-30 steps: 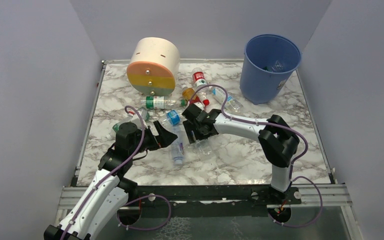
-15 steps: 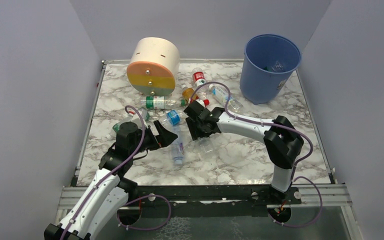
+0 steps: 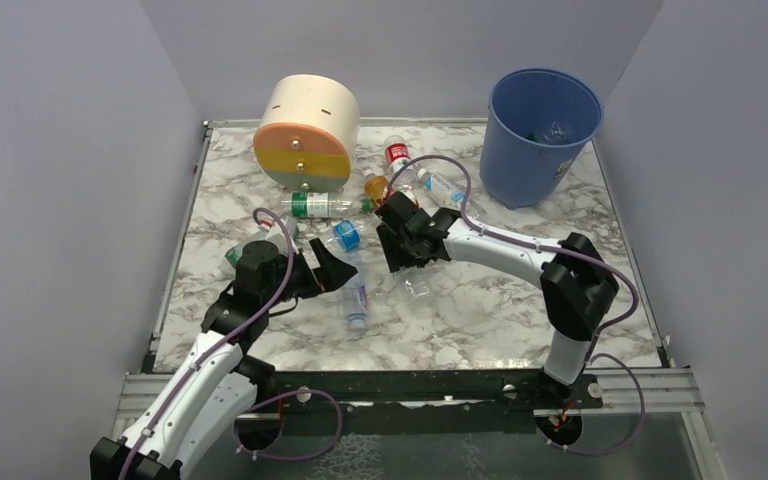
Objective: Put the plastic bottles in the bin
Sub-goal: Pick up the plastic bottle at the center of the board, then place the plastic bottle in the trash bin.
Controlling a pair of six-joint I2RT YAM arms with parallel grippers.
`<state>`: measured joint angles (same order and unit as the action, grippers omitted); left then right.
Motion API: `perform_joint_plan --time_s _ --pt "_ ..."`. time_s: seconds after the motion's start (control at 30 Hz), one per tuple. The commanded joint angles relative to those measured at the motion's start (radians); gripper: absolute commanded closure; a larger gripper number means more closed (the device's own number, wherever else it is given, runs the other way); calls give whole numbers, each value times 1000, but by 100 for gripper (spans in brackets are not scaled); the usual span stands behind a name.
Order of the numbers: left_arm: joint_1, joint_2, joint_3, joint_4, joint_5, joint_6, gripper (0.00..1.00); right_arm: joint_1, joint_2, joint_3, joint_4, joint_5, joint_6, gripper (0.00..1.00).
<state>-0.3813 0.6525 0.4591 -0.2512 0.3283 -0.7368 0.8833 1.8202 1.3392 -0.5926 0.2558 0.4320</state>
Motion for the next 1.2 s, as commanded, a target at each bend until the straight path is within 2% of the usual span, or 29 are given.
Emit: perform_joint_plan --time_s 0.0,0.83,1.17 --pt "-4 15 -7 49 22 -4 1 -20 -79 15 14 -26 -25 38" --pt "-4 179 -13 165 91 9 1 -169 -240 122 -22 -146 -72 39" --pt "-10 238 33 201 115 4 1 -224 -241 233 -44 -192 -94 39"
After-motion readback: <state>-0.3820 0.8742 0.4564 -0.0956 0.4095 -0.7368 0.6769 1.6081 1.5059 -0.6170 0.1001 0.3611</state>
